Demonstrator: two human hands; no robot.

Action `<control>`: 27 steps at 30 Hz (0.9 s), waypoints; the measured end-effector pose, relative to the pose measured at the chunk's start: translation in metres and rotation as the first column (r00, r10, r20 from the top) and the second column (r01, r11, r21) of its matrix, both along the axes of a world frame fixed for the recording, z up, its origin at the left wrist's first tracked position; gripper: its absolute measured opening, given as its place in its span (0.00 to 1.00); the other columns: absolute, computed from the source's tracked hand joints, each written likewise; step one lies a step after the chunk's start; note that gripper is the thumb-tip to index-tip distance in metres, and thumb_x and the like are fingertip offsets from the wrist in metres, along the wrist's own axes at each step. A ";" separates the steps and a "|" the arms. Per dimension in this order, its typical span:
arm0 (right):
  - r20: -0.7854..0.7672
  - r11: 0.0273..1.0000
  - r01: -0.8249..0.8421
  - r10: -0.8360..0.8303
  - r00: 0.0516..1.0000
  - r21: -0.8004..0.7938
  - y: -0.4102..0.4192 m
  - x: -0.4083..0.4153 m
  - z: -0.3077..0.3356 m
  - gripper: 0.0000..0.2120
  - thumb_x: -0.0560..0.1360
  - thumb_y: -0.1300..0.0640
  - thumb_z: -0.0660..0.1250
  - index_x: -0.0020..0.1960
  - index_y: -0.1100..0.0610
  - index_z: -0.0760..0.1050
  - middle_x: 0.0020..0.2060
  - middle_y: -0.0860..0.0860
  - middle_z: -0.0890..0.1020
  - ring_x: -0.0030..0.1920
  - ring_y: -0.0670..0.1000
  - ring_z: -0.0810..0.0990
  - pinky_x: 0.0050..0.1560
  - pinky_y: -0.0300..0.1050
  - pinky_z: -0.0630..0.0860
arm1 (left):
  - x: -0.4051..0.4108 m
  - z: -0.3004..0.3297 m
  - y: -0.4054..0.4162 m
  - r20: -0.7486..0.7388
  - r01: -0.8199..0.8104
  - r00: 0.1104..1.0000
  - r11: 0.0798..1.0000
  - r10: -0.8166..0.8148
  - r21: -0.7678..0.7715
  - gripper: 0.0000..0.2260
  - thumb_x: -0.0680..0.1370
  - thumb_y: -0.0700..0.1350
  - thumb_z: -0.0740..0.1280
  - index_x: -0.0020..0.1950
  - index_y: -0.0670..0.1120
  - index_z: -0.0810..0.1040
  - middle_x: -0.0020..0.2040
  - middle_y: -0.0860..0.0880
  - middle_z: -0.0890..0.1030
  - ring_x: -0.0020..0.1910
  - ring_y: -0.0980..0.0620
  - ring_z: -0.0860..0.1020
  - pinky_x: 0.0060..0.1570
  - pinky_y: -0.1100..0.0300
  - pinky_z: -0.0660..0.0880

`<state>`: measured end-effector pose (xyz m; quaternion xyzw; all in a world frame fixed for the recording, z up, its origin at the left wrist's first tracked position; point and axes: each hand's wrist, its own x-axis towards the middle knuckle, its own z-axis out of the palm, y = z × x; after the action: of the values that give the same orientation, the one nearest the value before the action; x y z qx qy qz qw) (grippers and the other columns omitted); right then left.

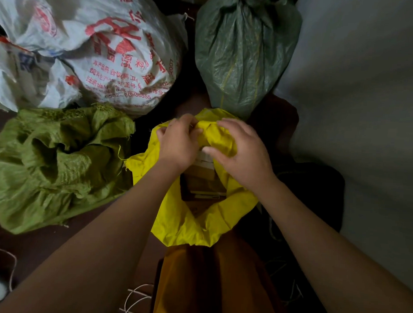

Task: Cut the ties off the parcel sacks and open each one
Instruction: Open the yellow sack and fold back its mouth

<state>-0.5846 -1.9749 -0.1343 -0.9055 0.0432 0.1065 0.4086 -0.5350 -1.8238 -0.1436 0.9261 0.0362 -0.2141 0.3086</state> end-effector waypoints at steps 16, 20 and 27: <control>-0.279 0.974 0.204 -0.168 0.945 0.103 -0.013 0.004 -0.021 0.14 0.76 0.59 0.68 0.61 0.53 0.80 0.56 0.53 0.83 0.58 0.54 0.80 0.60 0.55 0.76 | -0.035 0.011 0.028 0.213 0.166 0.950 0.946 -0.228 0.277 0.18 0.70 0.54 0.74 0.57 0.50 0.81 0.60 0.43 0.74 0.61 0.38 0.68 0.60 0.44 0.62; -0.336 0.959 0.262 -0.214 0.917 0.105 -0.015 0.005 -0.026 0.13 0.77 0.59 0.66 0.60 0.52 0.80 0.55 0.53 0.83 0.58 0.55 0.80 0.61 0.56 0.75 | -0.047 0.007 0.035 0.091 0.272 0.936 0.862 -0.341 0.429 0.25 0.74 0.50 0.70 0.71 0.54 0.71 0.64 0.45 0.73 0.61 0.40 0.70 0.59 0.45 0.65; -0.453 0.911 0.397 -0.308 0.837 0.114 -0.019 -0.003 -0.028 0.12 0.79 0.60 0.64 0.61 0.61 0.79 0.54 0.57 0.82 0.57 0.56 0.80 0.62 0.56 0.75 | -0.030 0.006 0.028 0.044 -0.011 0.999 0.999 0.009 0.043 0.18 0.77 0.36 0.64 0.64 0.50 0.79 0.59 0.44 0.81 0.57 0.41 0.78 0.53 0.50 0.75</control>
<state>-0.5871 -1.9941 -0.1619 -0.7897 0.2869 0.2275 0.4923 -0.5651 -1.7955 -0.1374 0.9369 0.0389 -0.1912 0.2901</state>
